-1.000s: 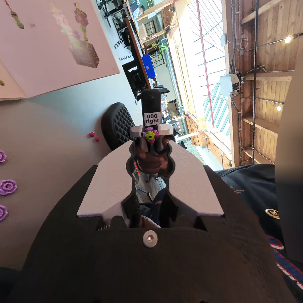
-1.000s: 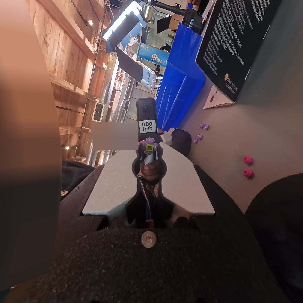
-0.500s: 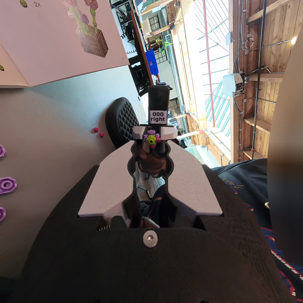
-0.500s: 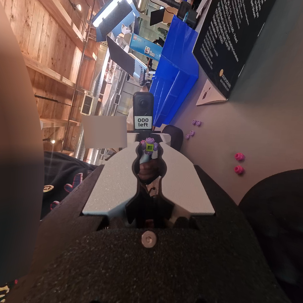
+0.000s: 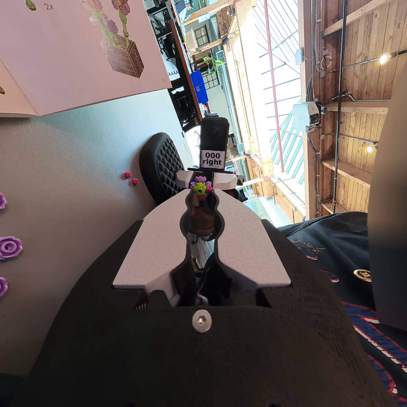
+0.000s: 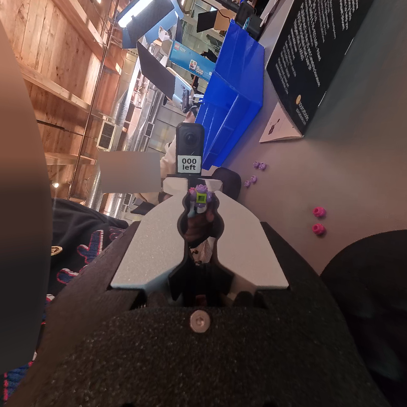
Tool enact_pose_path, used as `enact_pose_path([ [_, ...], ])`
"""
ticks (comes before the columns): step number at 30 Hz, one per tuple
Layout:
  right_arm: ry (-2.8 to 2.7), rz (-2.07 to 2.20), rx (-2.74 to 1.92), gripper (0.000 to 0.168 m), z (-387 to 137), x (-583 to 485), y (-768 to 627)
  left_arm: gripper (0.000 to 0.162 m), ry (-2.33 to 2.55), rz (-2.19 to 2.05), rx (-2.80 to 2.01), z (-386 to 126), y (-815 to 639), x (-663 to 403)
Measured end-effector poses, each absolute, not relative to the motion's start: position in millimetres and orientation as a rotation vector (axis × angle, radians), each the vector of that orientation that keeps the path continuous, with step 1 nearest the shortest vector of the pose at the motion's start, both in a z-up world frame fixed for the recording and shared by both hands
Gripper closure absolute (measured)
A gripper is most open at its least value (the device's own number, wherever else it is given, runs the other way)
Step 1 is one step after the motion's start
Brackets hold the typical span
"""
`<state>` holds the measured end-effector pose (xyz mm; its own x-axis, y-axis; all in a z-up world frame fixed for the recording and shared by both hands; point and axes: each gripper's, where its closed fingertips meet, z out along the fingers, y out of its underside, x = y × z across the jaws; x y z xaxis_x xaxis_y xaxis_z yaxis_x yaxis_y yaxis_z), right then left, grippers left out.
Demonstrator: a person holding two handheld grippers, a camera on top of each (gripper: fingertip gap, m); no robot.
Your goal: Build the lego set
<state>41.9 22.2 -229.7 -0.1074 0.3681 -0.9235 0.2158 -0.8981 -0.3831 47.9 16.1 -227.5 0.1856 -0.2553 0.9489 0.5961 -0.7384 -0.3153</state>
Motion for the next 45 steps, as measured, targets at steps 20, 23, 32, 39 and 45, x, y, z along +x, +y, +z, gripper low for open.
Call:
enact_pose_path([
  [20,-1.125,1.673,-1.713,0.15,-209.0,45.2,15.9,0.15,-0.154,-1.579,-1.739,-211.7,6.7,51.1],
  [23,-1.118,1.674,-1.691,0.15,-205.9,45.0,17.8,0.149,-0.144,-1.582,-1.721,-209.2,8.0,50.5],
  [32,-1.112,1.723,-1.679,0.15,-203.9,44.5,14.5,0.134,-0.097,-1.552,-1.726,-207.5,9.4,52.1],
  [39,-1.148,1.745,-1.651,0.15,-202.0,43.8,7.9,0.146,-0.074,-1.57,-1.657,-199.9,7.3,51.5],
  [45,-1.153,1.755,-1.603,0.15,-195.8,44.3,6.3,0.146,-0.022,-1.553,-1.63,-194.2,4.8,52.3],
])
